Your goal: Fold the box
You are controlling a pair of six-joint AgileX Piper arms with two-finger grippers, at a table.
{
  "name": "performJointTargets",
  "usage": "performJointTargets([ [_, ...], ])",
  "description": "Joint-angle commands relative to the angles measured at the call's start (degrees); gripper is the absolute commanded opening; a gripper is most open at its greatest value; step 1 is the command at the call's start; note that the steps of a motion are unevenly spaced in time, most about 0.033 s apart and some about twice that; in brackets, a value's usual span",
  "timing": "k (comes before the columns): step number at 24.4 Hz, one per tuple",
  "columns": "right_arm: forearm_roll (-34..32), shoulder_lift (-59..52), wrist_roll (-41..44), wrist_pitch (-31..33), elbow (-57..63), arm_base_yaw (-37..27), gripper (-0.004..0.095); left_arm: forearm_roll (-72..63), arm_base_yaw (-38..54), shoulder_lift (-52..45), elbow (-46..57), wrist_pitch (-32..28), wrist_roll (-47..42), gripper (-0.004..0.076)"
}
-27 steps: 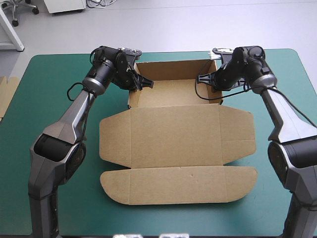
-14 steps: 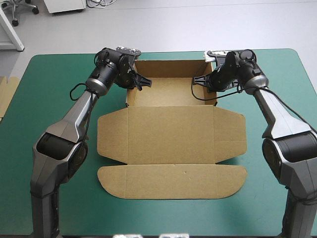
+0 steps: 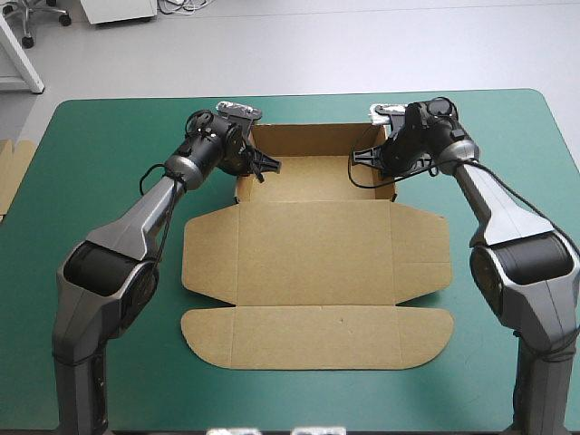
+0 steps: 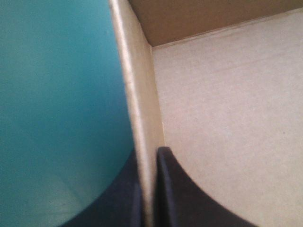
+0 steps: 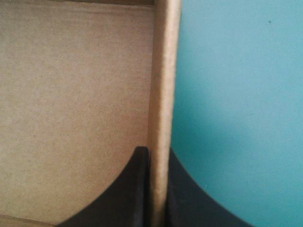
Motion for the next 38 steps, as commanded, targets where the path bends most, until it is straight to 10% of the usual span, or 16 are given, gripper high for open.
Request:
performJointTargets([
  [1, -2.7, -2.2, -1.9, 1.4, -1.6, -0.5, 0.0002, 6.7, 0.6, -2.0, 1.0, 0.6, 1.5, -0.0011],
  [21, 0.4, -2.5, -2.1, 2.2, -3.8, 0.1, 0.0050, 2.9, 0.6, -2.3, -2.4, 2.5, 4.4, -0.0003],
  [28, 0.4, -2.9, -1.8, 4.0, -6.6, 0.1, 0.0528, 2.4, 0.6, -2.3, -7.5, 6.8, 4.4, 0.0331],
  [32, 1.2, -3.0, -1.8, 5.4, -8.3, 0.1, 0.0537, -0.9, 0.6, -2.3, -9.7, 8.5, 4.4, 0.0575],
  [38, 1.0, -5.1, -2.0, 5.2, -8.9, 0.1, 0.0537, -2.8, 0.6, -4.4, -10.2, 10.0, 5.0, 0.0587],
])
